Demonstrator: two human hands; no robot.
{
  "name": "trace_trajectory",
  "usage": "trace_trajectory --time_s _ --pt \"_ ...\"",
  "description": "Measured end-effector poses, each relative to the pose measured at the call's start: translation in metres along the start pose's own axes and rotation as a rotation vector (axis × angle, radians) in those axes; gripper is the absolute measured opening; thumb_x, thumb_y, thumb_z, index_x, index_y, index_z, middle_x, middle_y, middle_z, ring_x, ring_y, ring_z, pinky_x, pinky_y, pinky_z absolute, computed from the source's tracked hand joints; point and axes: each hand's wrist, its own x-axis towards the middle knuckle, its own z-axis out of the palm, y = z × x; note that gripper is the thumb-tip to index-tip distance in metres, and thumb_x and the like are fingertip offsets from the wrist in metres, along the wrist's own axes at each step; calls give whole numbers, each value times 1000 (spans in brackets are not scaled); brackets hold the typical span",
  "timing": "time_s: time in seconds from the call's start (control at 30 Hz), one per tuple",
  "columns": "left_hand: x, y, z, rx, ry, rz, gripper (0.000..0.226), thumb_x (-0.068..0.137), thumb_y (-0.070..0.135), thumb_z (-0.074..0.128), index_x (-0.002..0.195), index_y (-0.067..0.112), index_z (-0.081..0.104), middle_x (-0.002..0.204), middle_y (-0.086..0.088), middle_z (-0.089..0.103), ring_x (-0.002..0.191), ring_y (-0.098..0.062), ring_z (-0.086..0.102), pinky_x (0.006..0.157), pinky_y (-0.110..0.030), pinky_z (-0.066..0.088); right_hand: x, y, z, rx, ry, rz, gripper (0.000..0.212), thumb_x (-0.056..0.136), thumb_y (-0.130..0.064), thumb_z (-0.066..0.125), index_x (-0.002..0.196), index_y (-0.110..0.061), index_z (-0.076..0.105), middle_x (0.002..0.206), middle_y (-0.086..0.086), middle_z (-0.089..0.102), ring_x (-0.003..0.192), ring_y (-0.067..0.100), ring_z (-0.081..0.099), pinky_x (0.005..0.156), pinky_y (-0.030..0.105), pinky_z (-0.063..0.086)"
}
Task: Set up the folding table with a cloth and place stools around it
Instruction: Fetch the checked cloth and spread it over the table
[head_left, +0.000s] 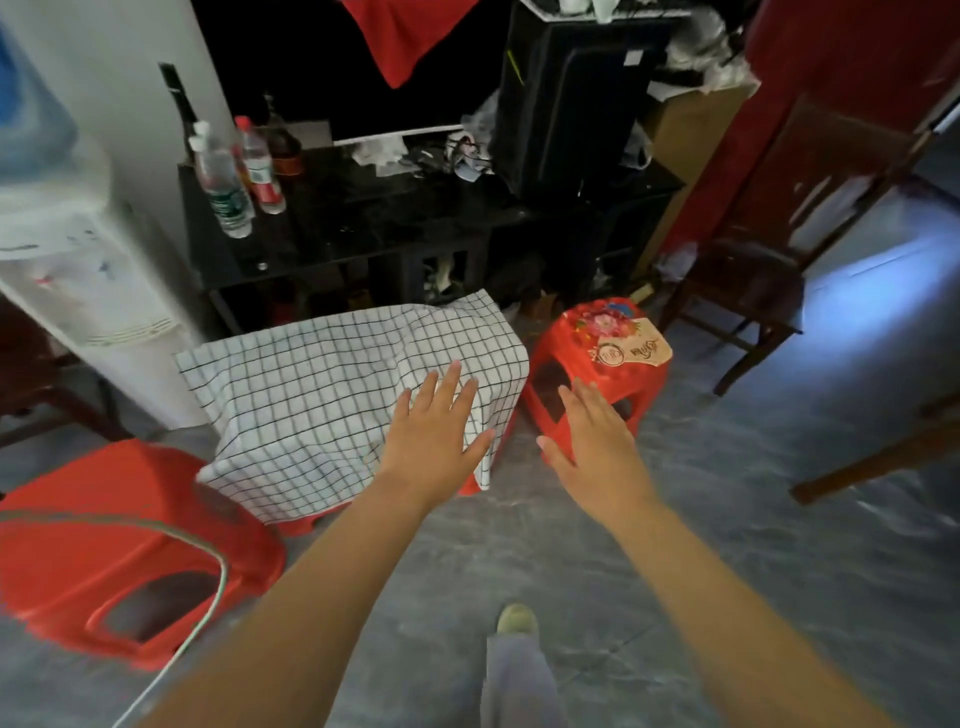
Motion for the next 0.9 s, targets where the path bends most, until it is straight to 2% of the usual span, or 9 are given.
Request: trace_trajectory --time_s 0.17,0.3,0.4,0.47,0.57,0.7,0.9 --pt "92 22 19 27 -61 -22 69 95 58 14 150 23 -7 158 -1 -19 145 -23 -17 117 -43 -5 81 59 -2 19 -78 0 68 95 -46 43 151 -15 19 160 2 10 148 17 4 117 34 8" --pt "145 23 38 18 -119 -82 76 85 61 -1 151 22 -6 157 -2 -18 146 -25 -13 118 -45 -3 147 94 4 9 -142 -19 67 96 -44 44 150 -14 20 160 4 11 147 19 6 119 36 12" --pt "173 14 52 -20 -149 -134 78 83 62 -5 151 22 -7 158 -3 -16 146 -25 -13 117 -46 -2 192 108 13 -13 -188 -34 67 95 -43 45 150 -13 21 159 5 14 147 20 9 118 37 13" --pt "193 2 63 -24 -154 -157 78 82 62 -9 150 23 -11 156 -2 -21 145 -25 -15 117 -46 -2 222 112 23 -11 -222 -36 66 95 -43 45 150 -13 22 159 6 15 147 21 10 118 36 13" --pt "231 -14 89 -62 -173 -204 76 83 62 -7 148 24 -15 150 -1 -31 144 -25 -20 116 -47 -3 271 117 46 -26 -247 -51 66 96 -43 44 150 -14 20 159 5 15 147 20 9 118 36 12" --pt "283 -34 132 -94 -238 -197 70 94 59 12 149 23 -15 153 -2 -28 143 -26 -22 117 -48 -4 328 120 89 -37 -269 -50 65 96 -42 45 150 -16 19 159 4 14 147 20 8 117 35 10" --pt "348 -58 200 -104 -320 -178 70 95 59 11 146 23 -20 152 -2 -29 144 -25 -20 118 -50 -2 401 132 165 0 -385 -39 65 96 -42 43 151 -17 19 160 3 12 147 20 7 119 38 15"
